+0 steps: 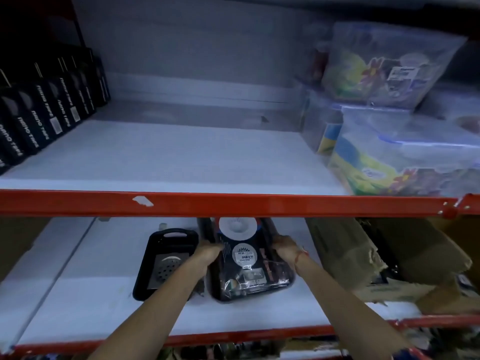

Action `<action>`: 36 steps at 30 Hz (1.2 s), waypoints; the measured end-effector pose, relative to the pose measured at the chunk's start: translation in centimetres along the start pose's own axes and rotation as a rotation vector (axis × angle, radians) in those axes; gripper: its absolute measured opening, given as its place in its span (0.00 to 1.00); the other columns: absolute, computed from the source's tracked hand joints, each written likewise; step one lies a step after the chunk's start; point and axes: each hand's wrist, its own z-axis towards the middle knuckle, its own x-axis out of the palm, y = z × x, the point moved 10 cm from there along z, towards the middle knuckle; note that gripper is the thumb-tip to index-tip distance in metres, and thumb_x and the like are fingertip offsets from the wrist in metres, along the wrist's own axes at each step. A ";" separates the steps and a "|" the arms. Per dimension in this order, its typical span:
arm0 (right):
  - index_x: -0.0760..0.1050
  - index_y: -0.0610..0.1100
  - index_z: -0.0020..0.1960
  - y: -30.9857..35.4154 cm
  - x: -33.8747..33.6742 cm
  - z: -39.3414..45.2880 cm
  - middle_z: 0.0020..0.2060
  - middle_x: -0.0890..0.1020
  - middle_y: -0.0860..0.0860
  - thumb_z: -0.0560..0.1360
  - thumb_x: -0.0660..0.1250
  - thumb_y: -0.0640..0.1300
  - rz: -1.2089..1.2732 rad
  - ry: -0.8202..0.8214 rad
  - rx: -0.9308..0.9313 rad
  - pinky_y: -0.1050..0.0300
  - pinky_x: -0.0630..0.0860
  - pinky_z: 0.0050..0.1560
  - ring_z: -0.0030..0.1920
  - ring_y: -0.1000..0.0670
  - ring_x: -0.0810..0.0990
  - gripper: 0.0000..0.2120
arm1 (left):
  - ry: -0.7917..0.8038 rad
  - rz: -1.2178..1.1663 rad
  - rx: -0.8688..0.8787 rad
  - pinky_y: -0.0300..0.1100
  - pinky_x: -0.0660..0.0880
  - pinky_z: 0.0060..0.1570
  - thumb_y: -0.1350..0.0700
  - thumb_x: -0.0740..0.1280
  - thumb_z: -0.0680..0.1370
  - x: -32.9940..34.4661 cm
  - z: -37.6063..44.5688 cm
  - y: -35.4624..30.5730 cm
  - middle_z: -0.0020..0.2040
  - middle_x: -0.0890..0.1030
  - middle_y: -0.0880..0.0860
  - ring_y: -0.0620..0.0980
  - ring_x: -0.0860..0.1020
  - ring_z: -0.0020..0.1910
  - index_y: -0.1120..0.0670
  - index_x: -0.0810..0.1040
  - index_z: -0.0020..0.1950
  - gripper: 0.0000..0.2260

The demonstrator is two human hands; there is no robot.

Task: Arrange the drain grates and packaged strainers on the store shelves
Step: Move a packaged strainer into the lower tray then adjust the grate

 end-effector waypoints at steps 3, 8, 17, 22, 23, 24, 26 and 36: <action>0.78 0.39 0.47 -1.2 1.3 1.0 0.46 0.82 0.39 0.77 0.58 0.46 0.046 0.035 0.082 0.47 0.76 0.49 0.49 0.40 0.81 0.13 | -0.013 -0.124 -0.051 0.53 0.73 0.65 0.51 0.60 0.81 0.8 1.2 1.0 0.61 0.79 0.62 0.61 0.76 0.62 0.63 0.72 0.67 0.20; 0.73 0.37 0.63 -0.8 3.5 2.4 0.60 0.79 0.37 0.80 0.56 0.48 0.170 0.122 0.084 0.41 0.71 0.66 0.62 0.38 0.76 0.19 | 0.072 -0.181 -0.184 0.52 0.69 0.68 0.39 0.53 0.80 3.0 1.8 1.9 0.71 0.72 0.60 0.60 0.71 0.68 0.58 0.66 0.73 0.29; 0.72 0.39 0.55 -1.7 2.8 0.9 0.35 0.73 0.44 0.78 0.56 0.41 0.158 0.134 0.174 0.55 0.70 0.35 0.33 0.49 0.70 0.10 | 0.077 -0.272 -0.205 0.56 0.76 0.61 0.42 0.54 0.81 3.2 1.5 3.6 0.54 0.83 0.60 0.59 0.84 0.44 0.61 0.71 0.66 0.25; 0.69 0.46 0.35 -1.5 1.6 0.2 0.32 0.70 0.44 0.78 0.59 0.43 0.034 0.006 0.049 0.55 0.64 0.39 0.34 0.48 0.68 0.12 | 0.038 -0.133 -0.153 0.53 0.66 0.71 0.45 0.56 0.81 2.0 0.4 3.4 0.64 0.79 0.60 0.58 0.78 0.62 0.60 0.67 0.71 0.24; 0.72 0.47 0.34 -1.0 1.3 -0.5 0.33 0.74 0.46 0.78 0.59 0.43 0.018 -0.019 0.011 0.55 0.67 0.41 0.37 0.48 0.72 0.13 | 0.041 -0.118 -0.135 0.51 0.66 0.71 0.47 0.57 0.82 1.7 -0.1 3.4 0.56 0.83 0.58 0.56 0.79 0.58 0.61 0.69 0.70 0.22; 0.78 0.47 0.40 -0.7 1.3 -0.8 0.39 0.77 0.48 0.78 0.60 0.43 0.002 -0.019 -0.020 0.56 0.71 0.46 0.43 0.47 0.76 0.11 | 0.053 -0.106 -0.123 0.49 0.68 0.70 0.50 0.58 0.82 1.7 -0.2 3.5 0.47 0.85 0.54 0.53 0.81 0.53 0.61 0.71 0.67 0.20; 0.78 0.46 0.60 -0.3 1.4 -1.7 0.56 0.79 0.47 0.78 0.61 0.44 -0.053 -0.018 -0.068 0.60 0.70 0.57 0.59 0.45 0.77 0.13 | 0.071 -0.078 -0.089 0.42 0.70 0.61 0.54 0.59 0.81 1.5 -0.8 3.5 0.45 0.82 0.50 0.50 0.79 0.49 0.62 0.74 0.65 0.17; 0.79 0.44 0.61 7.0 4.4 -6.9 0.54 0.84 0.42 0.76 0.61 0.37 0.080 -0.144 -0.297 0.62 0.73 0.46 0.43 0.45 0.80 0.15 | -0.181 -0.158 0.002 0.45 0.72 0.50 0.57 0.58 0.81 -7.0 -3.4 2.9 0.40 0.77 0.54 0.54 0.76 0.46 0.55 0.75 0.38 0.12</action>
